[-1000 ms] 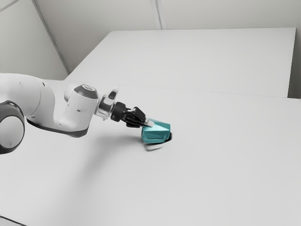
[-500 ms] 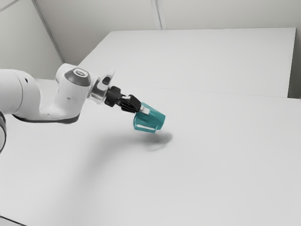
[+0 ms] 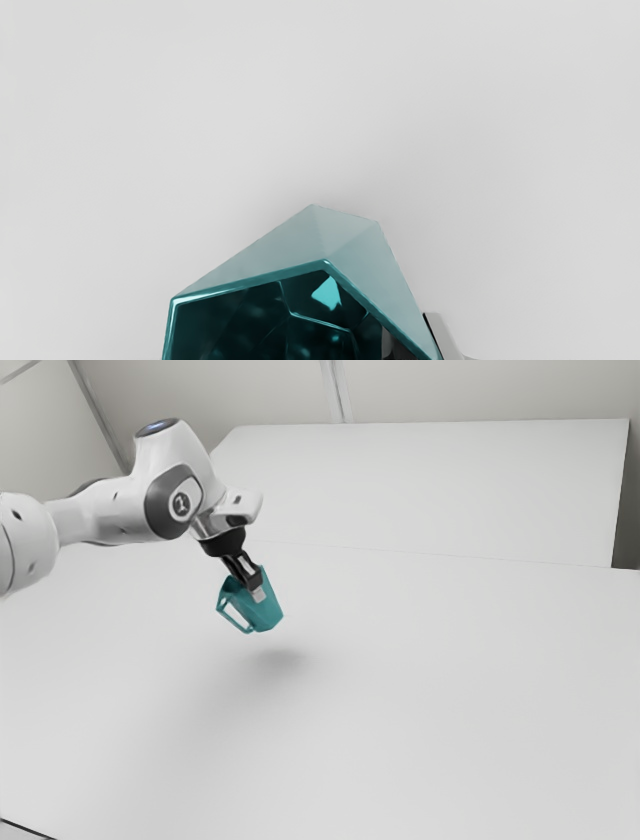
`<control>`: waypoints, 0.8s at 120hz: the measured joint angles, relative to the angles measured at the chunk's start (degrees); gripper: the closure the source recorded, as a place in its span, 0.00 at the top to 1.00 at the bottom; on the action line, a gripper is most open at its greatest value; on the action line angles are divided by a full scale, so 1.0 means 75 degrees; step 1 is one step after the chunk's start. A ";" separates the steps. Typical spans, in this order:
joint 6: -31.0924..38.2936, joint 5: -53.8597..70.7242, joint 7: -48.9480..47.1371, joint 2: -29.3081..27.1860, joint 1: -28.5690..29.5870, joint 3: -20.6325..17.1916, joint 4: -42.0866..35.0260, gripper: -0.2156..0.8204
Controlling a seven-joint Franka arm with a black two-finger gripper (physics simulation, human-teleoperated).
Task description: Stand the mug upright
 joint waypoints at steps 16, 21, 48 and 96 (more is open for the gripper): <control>0.0581 0.0653 -0.0774 0.0032 -0.0140 -0.0086 -0.0516 0.04; 0.0795 0.0795 -0.0998 0.0052 -0.0160 -0.0089 -0.0676 0.04; 0.1432 0.1356 -0.2028 0.0201 -0.0083 -0.0092 -0.0874 0.04; 0.1701 0.1485 -0.3174 0.0583 -0.0092 -0.0095 -0.1062 0.04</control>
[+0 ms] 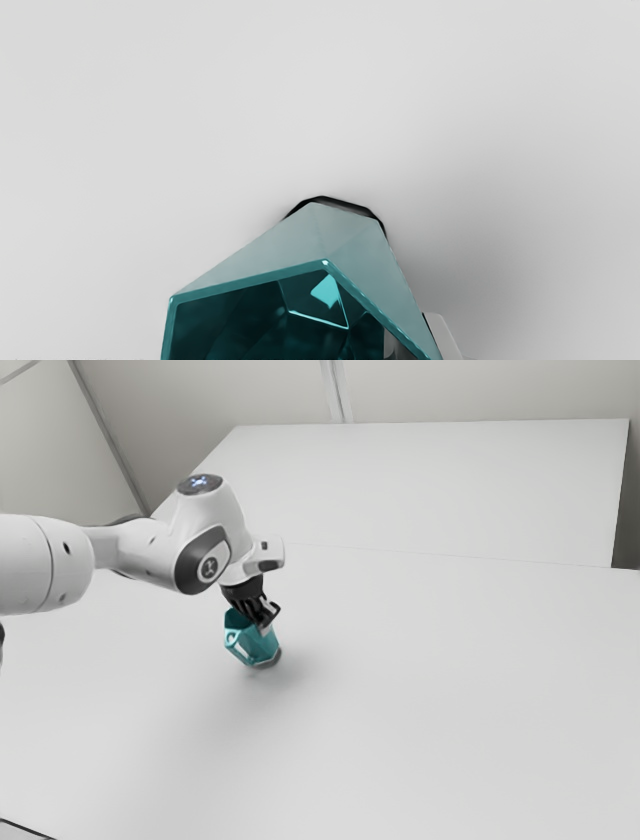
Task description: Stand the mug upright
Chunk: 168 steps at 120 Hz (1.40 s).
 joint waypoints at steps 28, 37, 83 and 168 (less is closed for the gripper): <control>0.0028 -0.0032 -0.0363 0.0125 0.0001 0.0000 0.0002 0.14; 0.0030 -0.0054 -0.0427 0.0124 0.0009 0.0000 0.0015 0.30; -0.0587 -0.0160 -0.0627 -0.0328 -0.0012 0.0000 0.0728 0.71; -0.4627 -0.0572 -0.0386 0.0052 0.0281 0.0068 0.4498 0.79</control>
